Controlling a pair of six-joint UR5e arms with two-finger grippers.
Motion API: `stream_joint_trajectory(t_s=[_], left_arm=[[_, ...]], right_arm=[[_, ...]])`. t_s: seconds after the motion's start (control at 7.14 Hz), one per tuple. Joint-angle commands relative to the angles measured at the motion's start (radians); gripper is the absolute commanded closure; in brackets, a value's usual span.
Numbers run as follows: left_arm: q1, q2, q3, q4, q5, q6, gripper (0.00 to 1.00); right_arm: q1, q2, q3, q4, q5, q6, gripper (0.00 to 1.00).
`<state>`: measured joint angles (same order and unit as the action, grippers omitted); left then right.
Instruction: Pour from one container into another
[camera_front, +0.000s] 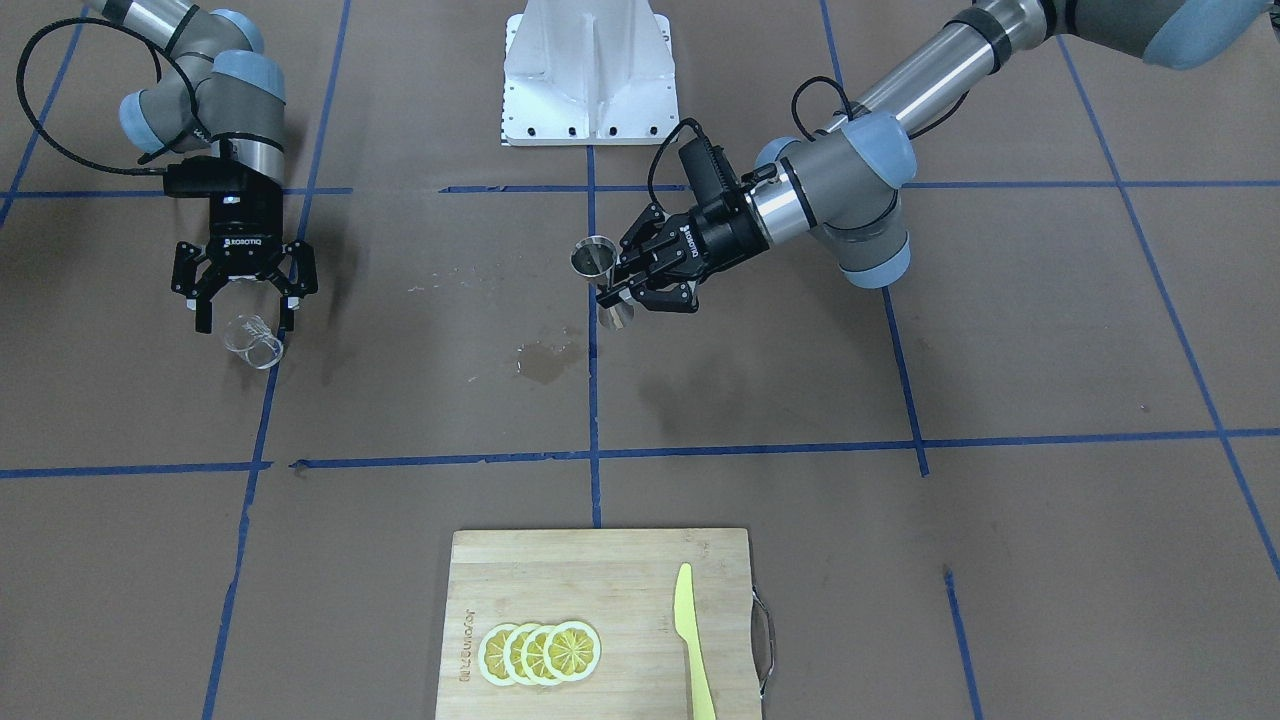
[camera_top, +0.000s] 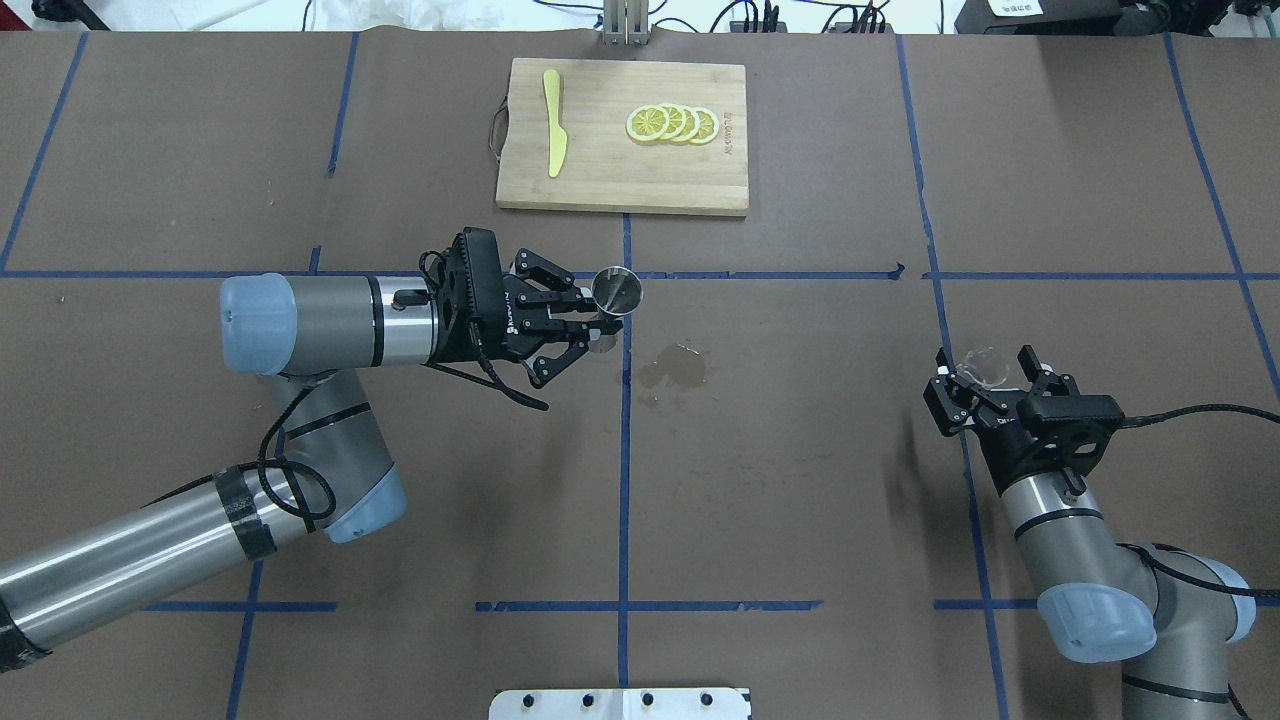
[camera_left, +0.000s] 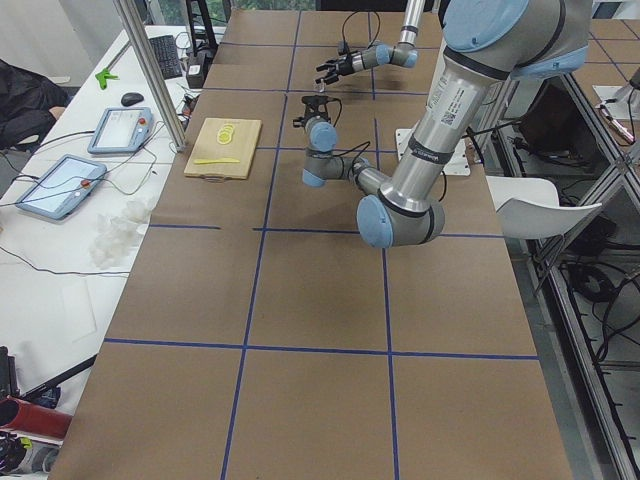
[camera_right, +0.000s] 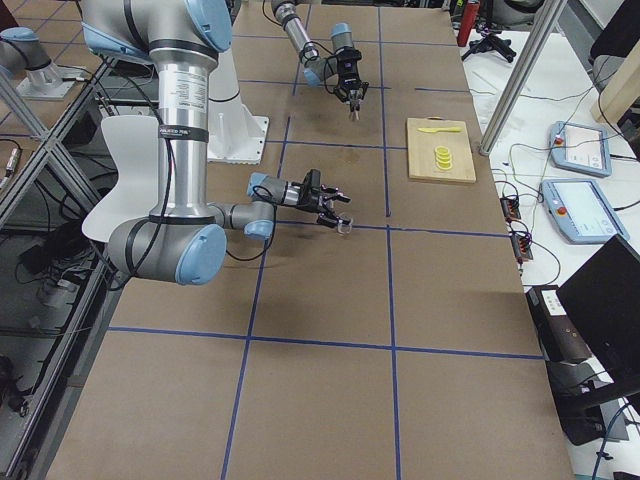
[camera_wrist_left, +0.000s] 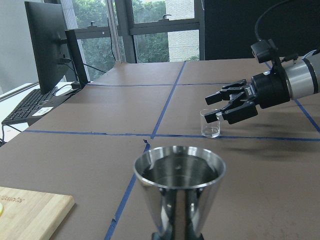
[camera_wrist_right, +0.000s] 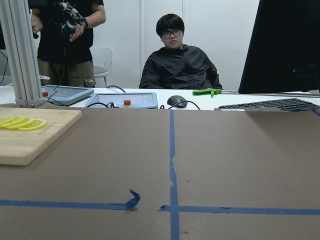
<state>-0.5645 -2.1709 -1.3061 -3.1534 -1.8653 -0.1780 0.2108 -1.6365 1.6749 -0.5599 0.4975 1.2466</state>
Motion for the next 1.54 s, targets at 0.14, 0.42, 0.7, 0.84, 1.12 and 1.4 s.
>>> stream_joint_trajectory(t_s=[0.14,0.42,0.7,0.84,1.12,1.4], left_arm=[[0.0,0.002,-0.001,-0.004,0.0,0.0,1.0],[0.0,0.003,-0.002,-0.004,0.0,0.0,1.0],[0.0,0.006,-0.004,-0.004,0.0,0.0,1.0],[0.0,0.006,-0.005,-0.005,0.0,0.0,1.0],[0.0,0.008,-0.005,-0.007,0.002,0.002,1.0],[0.0,0.008,-0.005,-0.01,0.012,0.0,1.0]], right_arm=[[0.005,-0.042,0.112,-0.005,0.044,-0.076,0.0],[0.111,-0.045,0.14,-0.006,0.196,-0.163,0.0],[0.291,-0.042,0.146,-0.015,0.438,-0.266,0.0],[0.39,-0.033,0.147,-0.075,0.586,-0.3,0.0],[0.63,-0.002,0.146,-0.214,0.941,-0.433,0.0],[0.885,0.038,0.144,-0.378,1.315,-0.639,0.0]])
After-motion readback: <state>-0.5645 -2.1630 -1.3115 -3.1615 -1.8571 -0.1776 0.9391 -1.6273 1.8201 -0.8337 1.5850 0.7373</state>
